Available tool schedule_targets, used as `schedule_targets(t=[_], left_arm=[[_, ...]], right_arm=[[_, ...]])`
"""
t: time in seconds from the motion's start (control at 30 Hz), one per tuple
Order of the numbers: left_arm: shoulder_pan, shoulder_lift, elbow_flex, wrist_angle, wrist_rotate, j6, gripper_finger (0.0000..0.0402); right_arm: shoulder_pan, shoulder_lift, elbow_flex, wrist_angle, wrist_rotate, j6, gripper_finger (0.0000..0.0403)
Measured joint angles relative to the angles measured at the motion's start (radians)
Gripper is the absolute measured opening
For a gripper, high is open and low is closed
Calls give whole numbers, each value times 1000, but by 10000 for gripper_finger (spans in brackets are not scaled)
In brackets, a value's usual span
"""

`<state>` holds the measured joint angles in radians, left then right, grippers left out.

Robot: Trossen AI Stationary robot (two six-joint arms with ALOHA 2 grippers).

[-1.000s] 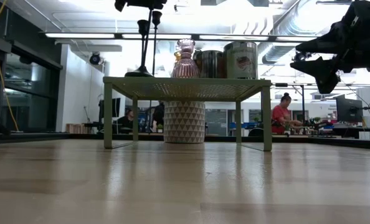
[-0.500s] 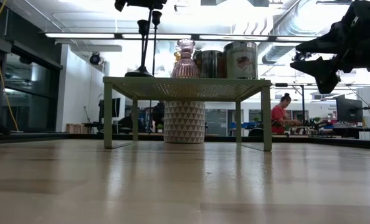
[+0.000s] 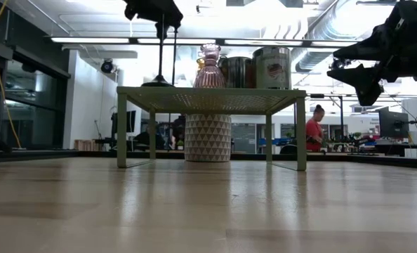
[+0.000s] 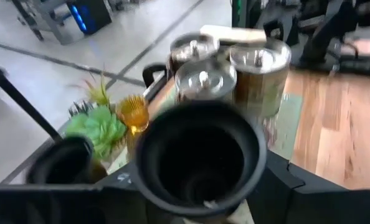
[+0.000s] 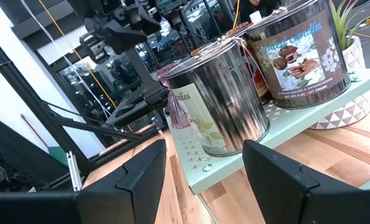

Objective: Pick & Place candle stick holders
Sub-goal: Put the black candle holder on the shelf

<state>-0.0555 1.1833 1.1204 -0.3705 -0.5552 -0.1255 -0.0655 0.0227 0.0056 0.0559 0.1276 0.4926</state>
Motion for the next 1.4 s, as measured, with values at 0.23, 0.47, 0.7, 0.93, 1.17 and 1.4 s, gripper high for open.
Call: schedule_targets(t=[0.23, 0.47, 0.7, 0.93, 1.17, 1.4], left_arm=[[-1, 0, 0, 8, 0, -7, 189], [-2, 0, 1, 19, -5, -8, 241], [-2, -14, 3, 41, 3, -2, 290], [-2, -61, 5, 98, -1, 50, 294], [-3, -136, 5, 140, 8, 38, 294], [-4, -192, 5, 55, 171, -44, 241]], right_arm=[[0, 2, 0, 0, 0, 0, 206], [0, 2, 0, 0, 0, 0, 206], [0, 2, 0, 0, 0, 0, 206], [0, 3, 0, 0, 0, 0, 206], [0, 3, 0, 0, 0, 0, 206], [0, 3, 0, 0, 0, 0, 206]])
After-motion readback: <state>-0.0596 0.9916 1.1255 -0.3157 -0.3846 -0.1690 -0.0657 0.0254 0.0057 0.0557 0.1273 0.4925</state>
